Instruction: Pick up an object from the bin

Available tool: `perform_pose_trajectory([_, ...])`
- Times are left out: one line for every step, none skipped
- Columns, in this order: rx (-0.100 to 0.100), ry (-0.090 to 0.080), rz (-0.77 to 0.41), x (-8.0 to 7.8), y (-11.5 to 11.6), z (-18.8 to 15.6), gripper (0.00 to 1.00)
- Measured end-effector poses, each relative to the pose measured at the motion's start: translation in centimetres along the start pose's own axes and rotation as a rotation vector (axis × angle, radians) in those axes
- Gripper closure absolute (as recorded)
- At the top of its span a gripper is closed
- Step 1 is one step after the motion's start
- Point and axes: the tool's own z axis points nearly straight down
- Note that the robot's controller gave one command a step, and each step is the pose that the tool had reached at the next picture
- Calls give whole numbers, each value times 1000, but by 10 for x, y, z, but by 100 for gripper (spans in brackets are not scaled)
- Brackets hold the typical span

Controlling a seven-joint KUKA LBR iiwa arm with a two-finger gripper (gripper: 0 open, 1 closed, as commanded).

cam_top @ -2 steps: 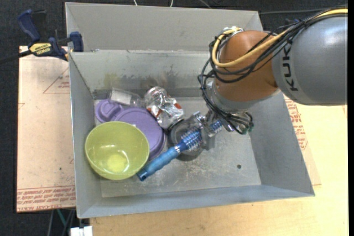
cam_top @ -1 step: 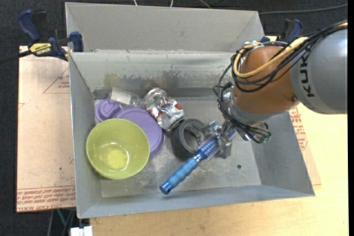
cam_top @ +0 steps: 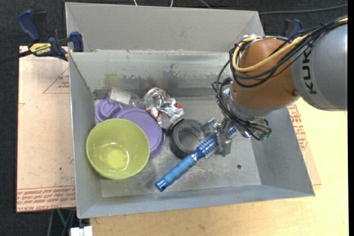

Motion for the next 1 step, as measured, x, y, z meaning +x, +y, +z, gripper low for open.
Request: perform_pose_trajectory([1,-7,-156,7,30,-44,100])
